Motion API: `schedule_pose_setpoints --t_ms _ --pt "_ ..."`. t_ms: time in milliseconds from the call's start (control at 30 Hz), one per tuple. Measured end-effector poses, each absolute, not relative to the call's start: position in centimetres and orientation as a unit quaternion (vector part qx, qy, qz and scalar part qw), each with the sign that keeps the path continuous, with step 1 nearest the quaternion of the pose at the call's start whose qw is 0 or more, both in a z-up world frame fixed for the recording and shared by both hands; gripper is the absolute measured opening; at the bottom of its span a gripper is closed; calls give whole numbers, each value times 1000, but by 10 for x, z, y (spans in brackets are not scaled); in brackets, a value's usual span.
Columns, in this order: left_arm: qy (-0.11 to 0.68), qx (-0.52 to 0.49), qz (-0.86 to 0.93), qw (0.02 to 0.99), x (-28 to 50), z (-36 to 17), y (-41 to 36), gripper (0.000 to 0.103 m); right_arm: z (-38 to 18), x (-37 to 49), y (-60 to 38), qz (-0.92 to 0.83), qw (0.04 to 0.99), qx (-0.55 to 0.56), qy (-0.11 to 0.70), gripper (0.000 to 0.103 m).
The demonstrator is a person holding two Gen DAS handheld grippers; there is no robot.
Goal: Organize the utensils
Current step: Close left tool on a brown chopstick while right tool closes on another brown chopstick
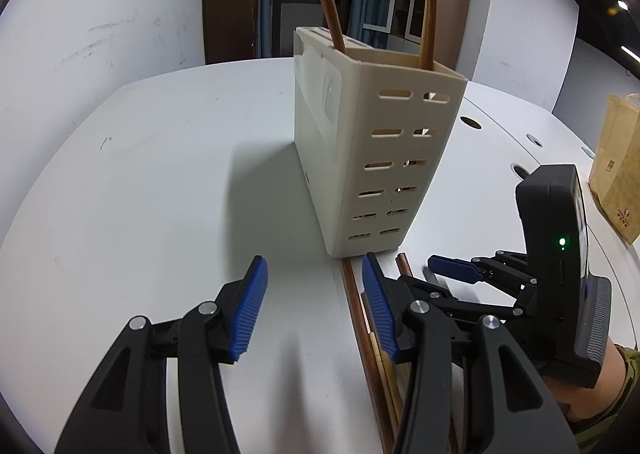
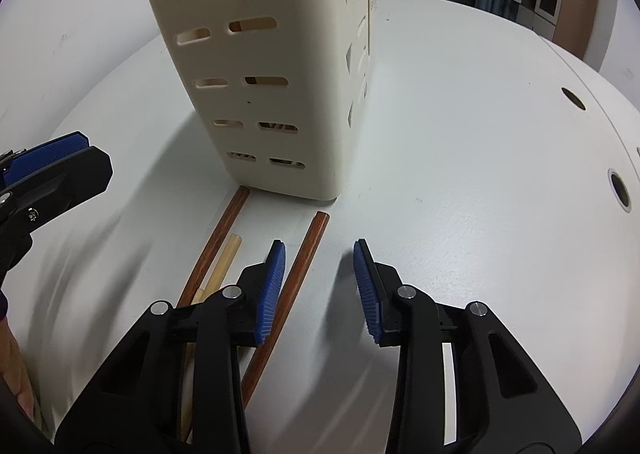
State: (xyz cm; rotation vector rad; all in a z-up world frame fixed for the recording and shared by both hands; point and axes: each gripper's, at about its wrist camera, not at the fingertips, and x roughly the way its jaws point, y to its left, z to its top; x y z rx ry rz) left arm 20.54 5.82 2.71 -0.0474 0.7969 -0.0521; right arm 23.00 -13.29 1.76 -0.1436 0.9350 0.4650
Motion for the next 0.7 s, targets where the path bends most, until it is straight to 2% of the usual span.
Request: schedule_pose_setpoints --t_ms 267,700 --pt "412 -21 -25 911 217 11 55 49 17 226 -131 217 866 -81 443 24" --pt "463 -29 -33 885 247 -16 51 48 17 228 -139 224 865 -70 444 14"
